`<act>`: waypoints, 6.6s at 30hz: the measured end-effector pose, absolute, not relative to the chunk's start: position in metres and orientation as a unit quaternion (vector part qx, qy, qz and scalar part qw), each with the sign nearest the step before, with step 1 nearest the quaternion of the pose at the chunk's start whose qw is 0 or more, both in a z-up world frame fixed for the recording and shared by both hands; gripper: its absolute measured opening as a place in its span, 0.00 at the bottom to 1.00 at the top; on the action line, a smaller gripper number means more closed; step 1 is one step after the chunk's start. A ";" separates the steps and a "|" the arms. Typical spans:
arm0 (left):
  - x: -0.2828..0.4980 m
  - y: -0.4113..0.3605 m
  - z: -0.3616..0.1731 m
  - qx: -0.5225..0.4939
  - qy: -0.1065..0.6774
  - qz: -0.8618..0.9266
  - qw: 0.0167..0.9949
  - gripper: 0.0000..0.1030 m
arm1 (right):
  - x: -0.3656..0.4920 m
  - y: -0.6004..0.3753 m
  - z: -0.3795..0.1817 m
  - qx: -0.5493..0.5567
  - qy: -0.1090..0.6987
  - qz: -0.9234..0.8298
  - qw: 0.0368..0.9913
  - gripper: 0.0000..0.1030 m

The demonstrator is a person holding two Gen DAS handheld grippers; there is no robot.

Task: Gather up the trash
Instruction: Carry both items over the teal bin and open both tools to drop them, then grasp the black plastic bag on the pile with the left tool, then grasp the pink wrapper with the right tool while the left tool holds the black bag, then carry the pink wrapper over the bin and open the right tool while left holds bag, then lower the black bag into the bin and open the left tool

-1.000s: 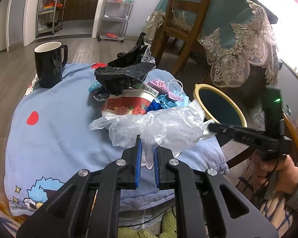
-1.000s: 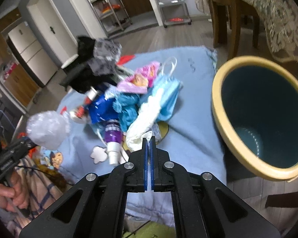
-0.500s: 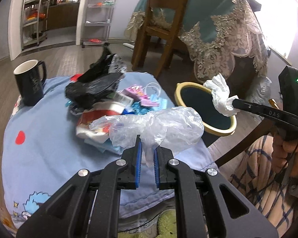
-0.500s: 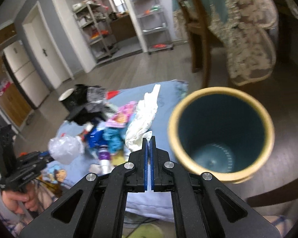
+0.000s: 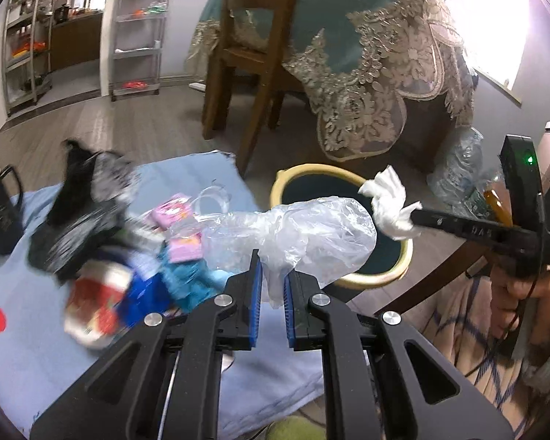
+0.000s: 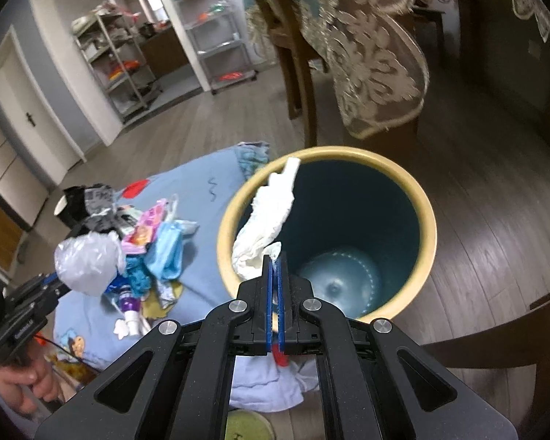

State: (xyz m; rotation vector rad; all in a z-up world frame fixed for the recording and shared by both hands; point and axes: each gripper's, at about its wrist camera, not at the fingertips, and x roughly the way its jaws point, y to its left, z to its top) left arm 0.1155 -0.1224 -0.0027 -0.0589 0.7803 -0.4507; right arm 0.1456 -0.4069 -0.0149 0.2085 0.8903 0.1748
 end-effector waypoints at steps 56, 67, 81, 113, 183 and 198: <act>0.143 -0.078 0.020 -0.001 0.361 -0.144 0.921 0.85 | 0.145 -0.439 -0.009 0.190 0.322 0.056 0.926 0.75; 0.175 -0.004 0.028 0.000 0.354 -0.087 0.931 0.86 | 0.148 -0.416 -0.006 0.144 0.335 0.059 0.929 0.75; 0.231 -0.003 -0.005 0.011 0.424 -0.092 0.901 0.19 | 0.155 -0.343 -0.016 0.083 0.375 0.130 0.914 0.75; 0.093 0.139 0.012 -0.231 0.287 -0.059 0.928 0.12 | 0.229 -0.197 -0.072 -0.054 0.453 0.238 0.857 0.23; 0.153 -0.159 0.028 -0.127 0.357 -0.286 0.880 0.12 | 0.162 -0.451 -0.035 0.188 0.432 0.037 0.881 0.36; 0.223 -0.238 -0.011 -0.151 0.402 -0.291 0.855 0.20 | 0.141 -0.488 -0.029 0.284 0.332 0.047 0.898 0.61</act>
